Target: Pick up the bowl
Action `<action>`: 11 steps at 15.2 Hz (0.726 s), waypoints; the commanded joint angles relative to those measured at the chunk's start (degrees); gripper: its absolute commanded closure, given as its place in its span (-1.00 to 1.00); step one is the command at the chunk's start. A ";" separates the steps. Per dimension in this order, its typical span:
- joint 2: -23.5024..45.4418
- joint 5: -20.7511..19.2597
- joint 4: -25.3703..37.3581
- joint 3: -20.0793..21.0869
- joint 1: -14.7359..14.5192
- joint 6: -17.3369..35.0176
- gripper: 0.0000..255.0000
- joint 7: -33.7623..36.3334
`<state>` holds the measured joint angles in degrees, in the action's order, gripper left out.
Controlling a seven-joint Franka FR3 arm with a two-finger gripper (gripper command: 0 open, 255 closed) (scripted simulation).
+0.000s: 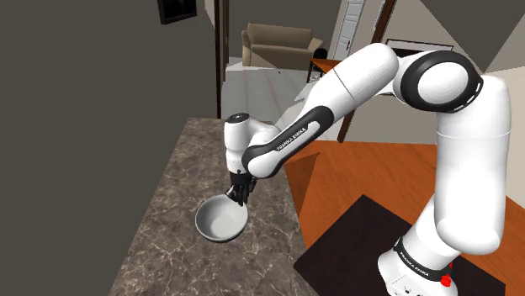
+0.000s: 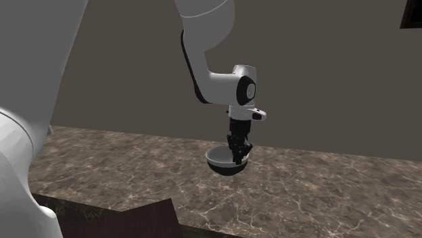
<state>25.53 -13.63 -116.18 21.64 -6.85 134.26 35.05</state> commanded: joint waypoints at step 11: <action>-6.51 3.62 1.11 1.91 1.50 -7.12 1.00 -2.46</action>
<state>19.45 -10.28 -115.41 23.41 -5.40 127.87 32.73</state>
